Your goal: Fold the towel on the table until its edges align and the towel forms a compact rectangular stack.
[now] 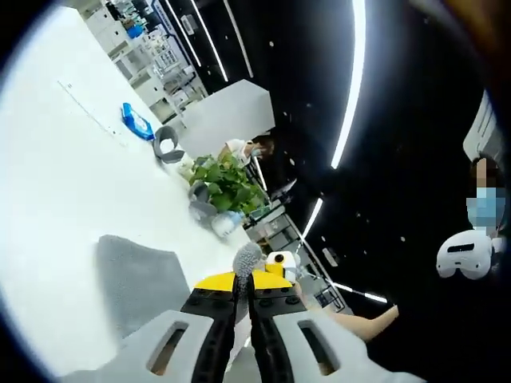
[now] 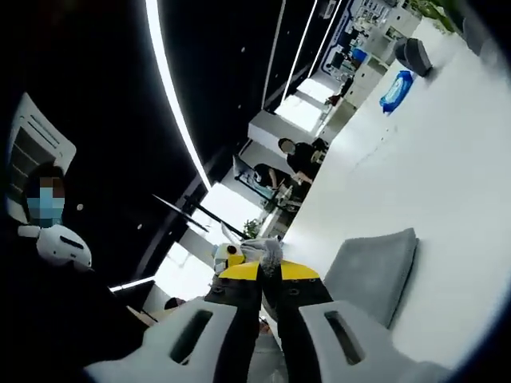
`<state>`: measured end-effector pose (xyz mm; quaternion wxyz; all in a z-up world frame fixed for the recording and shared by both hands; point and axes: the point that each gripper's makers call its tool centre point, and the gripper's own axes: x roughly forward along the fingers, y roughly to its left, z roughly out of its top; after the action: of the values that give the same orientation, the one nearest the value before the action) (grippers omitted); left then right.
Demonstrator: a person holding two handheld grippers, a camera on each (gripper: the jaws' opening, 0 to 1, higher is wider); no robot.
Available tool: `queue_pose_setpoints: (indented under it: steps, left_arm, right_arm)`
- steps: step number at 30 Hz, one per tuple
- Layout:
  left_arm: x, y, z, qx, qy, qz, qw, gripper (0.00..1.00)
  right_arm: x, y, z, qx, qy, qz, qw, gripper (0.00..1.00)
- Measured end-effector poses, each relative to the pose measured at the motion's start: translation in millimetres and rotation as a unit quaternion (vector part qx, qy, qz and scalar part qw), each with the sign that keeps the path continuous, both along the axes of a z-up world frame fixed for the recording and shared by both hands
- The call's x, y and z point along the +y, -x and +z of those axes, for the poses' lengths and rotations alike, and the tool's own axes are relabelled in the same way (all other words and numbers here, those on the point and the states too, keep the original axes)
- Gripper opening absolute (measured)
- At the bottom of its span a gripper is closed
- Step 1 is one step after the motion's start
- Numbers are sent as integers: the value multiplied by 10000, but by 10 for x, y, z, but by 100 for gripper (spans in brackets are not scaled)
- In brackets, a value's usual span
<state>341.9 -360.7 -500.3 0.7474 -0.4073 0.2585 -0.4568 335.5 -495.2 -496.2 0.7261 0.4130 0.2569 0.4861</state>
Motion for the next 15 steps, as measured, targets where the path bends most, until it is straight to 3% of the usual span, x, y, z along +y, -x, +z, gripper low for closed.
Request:
queue_pose_setpoints:
  steps: [4, 9, 15]
  left_arm:
    - [11, -107, -106, 151, -51, 35, 9999, 5]
    - [16, -322, -313, 212, -397, 267, 9986, 4]
    - [44, -500, -616, 660, -722, 455, 9942, 4]
  right_arm:
    - [-3, -92, -82, 114, 65, -16, 9999, 3]
    - [-26, -298, -305, 387, 276, -130, 9988, 4]
    - [-73, -489, -550, 641, 556, -178, 9962, 4]
